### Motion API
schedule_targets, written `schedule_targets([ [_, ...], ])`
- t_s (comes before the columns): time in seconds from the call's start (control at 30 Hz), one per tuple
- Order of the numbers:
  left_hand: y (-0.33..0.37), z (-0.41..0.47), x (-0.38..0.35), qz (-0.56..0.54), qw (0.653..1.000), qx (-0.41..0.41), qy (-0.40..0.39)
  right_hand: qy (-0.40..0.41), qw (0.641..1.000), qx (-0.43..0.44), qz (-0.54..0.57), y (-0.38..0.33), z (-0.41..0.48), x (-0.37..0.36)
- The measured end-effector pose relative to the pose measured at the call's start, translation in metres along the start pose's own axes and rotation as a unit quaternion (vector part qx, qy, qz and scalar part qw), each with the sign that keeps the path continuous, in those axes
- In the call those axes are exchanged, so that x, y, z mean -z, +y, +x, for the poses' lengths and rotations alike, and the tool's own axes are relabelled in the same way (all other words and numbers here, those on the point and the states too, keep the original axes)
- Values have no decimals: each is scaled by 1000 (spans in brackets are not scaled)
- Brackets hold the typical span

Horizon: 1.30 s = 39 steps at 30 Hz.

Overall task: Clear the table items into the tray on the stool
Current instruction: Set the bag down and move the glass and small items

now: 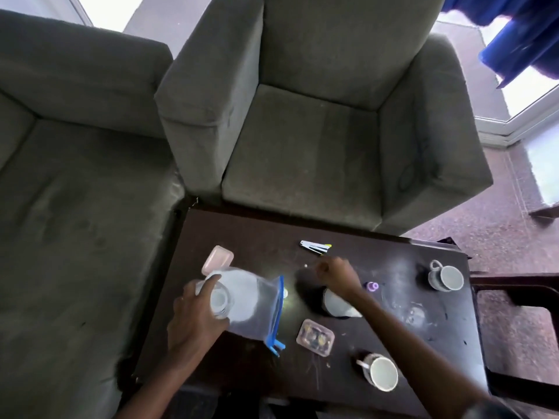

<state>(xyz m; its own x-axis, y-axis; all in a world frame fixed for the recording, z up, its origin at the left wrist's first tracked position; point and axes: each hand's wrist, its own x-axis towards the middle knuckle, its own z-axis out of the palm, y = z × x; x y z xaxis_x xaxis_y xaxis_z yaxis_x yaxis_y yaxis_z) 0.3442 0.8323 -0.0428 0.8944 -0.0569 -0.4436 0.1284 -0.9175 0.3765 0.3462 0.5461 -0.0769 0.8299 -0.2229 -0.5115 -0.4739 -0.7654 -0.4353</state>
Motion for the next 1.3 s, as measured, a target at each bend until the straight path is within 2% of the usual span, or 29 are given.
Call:
schedule_targets([
  [0.2,77,38,-8,17,998,-53,-18,-65,979,9,-192,37,104,0],
  [0.3,100,62,-29,8,997,-77,-21,-55,955,47,-287,54,134,-19],
  [0.47,128,102,-60,33,995,-86,-34,-40,932,109,-343,81,153,-27],
  [0.57,141,120,-71,65,992,-91,-50,-31,942,98,-319,105,145,-20],
  [0.83,153,149,-102,127,980,-118,-100,28,972,-61,-225,192,116,14],
  [1.0,154,155,-117,141,975,-126,-116,41,971,-118,-201,231,88,21],
  [1.17,156,157,-126,166,968,-141,-122,115,964,-129,-203,247,65,8],
  [1.27,156,157,-130,172,966,-148,-122,221,965,-79,-118,226,45,-3],
  [1.3,157,158,-131,175,965,-151,-122,214,973,-75,-48,213,35,-8],
])
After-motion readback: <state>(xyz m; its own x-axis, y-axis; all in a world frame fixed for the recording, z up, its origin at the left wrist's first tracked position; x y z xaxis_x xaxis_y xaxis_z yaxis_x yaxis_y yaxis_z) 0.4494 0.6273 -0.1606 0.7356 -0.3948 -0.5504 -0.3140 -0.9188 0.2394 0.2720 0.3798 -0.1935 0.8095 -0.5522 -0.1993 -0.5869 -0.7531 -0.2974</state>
